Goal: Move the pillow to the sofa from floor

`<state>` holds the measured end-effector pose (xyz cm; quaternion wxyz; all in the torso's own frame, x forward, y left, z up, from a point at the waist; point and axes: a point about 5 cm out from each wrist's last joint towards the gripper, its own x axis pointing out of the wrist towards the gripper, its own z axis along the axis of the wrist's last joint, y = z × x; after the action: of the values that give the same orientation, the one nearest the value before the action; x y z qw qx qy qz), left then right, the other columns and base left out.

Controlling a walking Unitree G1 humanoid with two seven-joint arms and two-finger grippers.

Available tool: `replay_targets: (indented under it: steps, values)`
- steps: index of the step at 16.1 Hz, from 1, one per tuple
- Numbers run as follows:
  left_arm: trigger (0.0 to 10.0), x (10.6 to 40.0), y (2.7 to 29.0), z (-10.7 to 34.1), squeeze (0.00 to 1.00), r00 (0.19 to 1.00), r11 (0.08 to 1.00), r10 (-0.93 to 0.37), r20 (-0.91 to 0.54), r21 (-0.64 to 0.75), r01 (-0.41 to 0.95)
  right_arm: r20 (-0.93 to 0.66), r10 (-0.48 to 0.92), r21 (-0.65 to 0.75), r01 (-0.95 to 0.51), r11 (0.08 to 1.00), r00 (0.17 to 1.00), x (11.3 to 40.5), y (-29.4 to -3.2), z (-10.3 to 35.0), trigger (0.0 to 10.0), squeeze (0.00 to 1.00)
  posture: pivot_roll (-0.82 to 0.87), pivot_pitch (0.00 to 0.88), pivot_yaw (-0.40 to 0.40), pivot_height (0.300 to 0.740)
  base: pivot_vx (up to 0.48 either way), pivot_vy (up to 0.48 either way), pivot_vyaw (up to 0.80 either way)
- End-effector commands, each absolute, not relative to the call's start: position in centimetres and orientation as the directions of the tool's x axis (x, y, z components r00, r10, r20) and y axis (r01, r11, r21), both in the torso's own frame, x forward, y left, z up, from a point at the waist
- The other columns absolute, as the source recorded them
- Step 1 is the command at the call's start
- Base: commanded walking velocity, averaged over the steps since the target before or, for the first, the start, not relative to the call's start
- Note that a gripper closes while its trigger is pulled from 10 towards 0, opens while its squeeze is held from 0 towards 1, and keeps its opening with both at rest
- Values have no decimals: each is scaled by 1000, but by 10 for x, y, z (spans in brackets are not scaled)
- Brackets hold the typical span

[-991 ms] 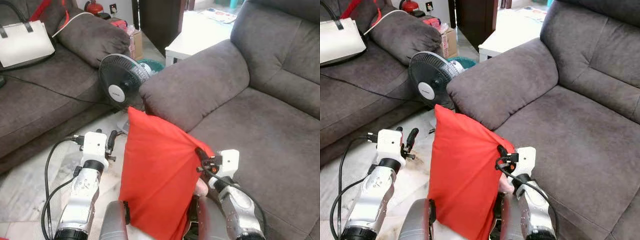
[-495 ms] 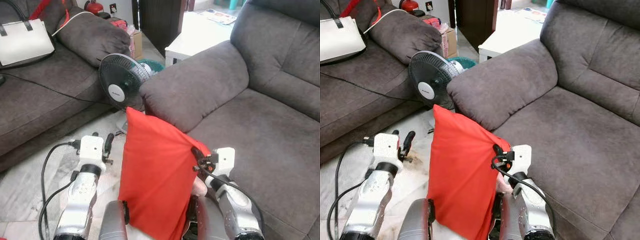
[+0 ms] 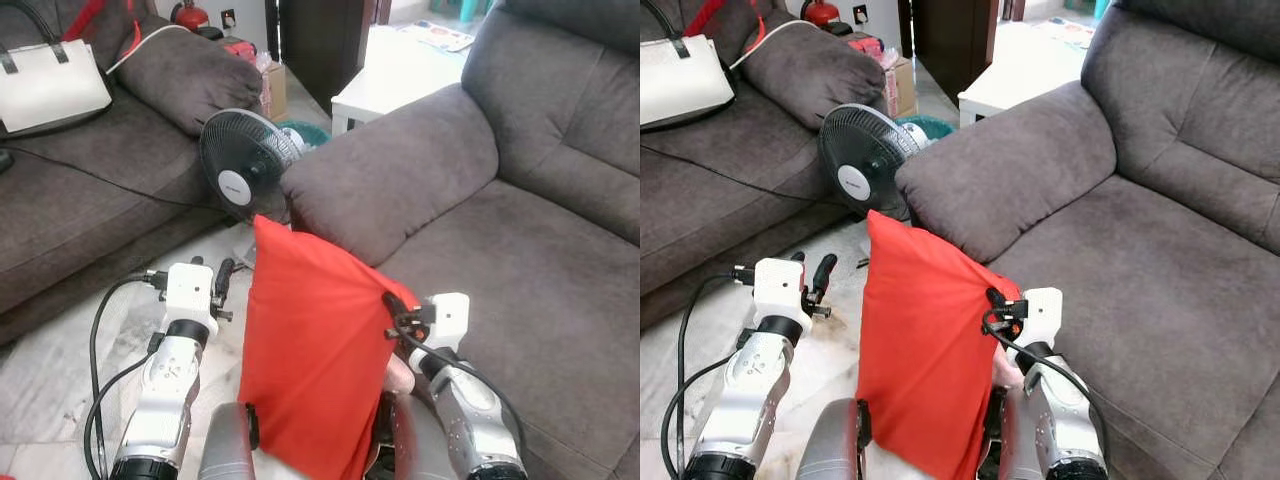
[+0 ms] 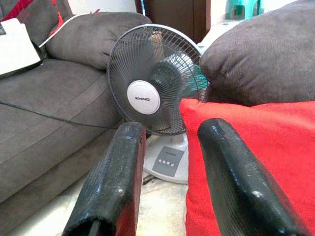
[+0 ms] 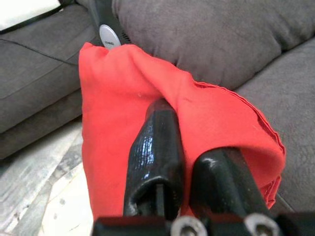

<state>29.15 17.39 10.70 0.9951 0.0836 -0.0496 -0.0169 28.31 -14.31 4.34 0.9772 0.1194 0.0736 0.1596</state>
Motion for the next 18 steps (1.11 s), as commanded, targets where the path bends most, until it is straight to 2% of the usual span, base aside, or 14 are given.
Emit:
replay_targets:
  steps: [1,7,17,18]
  values:
    - [10000,293,176,107,0,994,986,-37,102,166,19,66,293,222,-300,928,954,300,-149,81,10000,0,173,57,-44,626,0,0,0]
    - [10000,296,175,109,0,993,986,-41,107,166,23,62,290,222,-296,929,955,300,-149,81,10000,0,176,52,-43,680,0,0,0]
    - [10000,295,175,108,0,993,985,-46,109,167,27,57,285,227,-291,929,957,300,-148,79,10000,0,182,49,-39,680,0,0,0]
    - [10000,295,175,108,0,993,986,-47,107,166,29,57,284,228,-289,930,957,301,-148,80,10000,0,180,47,-36,693,0,0,0]
